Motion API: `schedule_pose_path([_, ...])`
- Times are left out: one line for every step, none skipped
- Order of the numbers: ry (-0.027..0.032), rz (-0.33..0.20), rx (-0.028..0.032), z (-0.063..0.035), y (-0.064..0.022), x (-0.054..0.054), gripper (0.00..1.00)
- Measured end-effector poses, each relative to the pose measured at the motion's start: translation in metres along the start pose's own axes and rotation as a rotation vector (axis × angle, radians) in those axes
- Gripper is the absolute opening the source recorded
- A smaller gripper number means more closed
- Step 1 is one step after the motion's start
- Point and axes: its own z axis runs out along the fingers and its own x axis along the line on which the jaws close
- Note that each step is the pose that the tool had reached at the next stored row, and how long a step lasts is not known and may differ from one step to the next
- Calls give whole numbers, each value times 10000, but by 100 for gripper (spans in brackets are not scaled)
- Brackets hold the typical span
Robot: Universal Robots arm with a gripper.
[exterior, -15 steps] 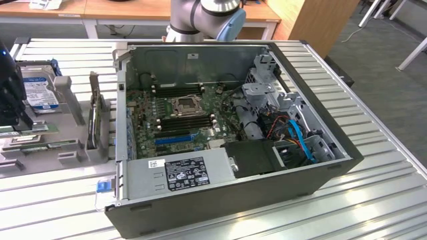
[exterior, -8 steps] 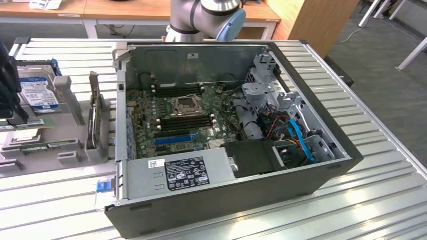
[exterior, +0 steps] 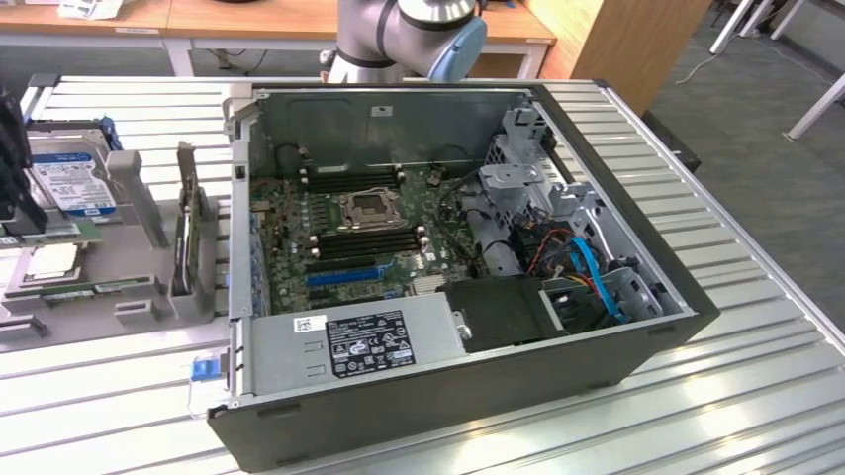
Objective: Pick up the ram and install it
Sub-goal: 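Pick up the ram and move it above insertion slot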
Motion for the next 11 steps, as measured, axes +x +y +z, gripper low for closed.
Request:
schedule_pose_path([-1,0,1,-22,1,-1,12])
schedule_pose_path([0,0,0,-44,2,-2,12])
schedule_pose_path([0,0,0,-66,2,-2,12])
schedule_pose_path([0,0,0,-88,3,-3,12])
schedule_pose_path([0,0,0,-113,4,-4,12])
schedule_pose_path([1,0,-2,-137,4,-5,12])
schedule_pose_path([0,0,0,-163,5,-6,12])
schedule_pose_path([0,0,-1,-186,6,-7,12])
schedule_pose_path([0,0,0,-206,7,-8,12])
schedule_pose_path([0,1,-1,-226,7,-9,12])
schedule_pose_path([0,0,0,-244,8,-9,12])
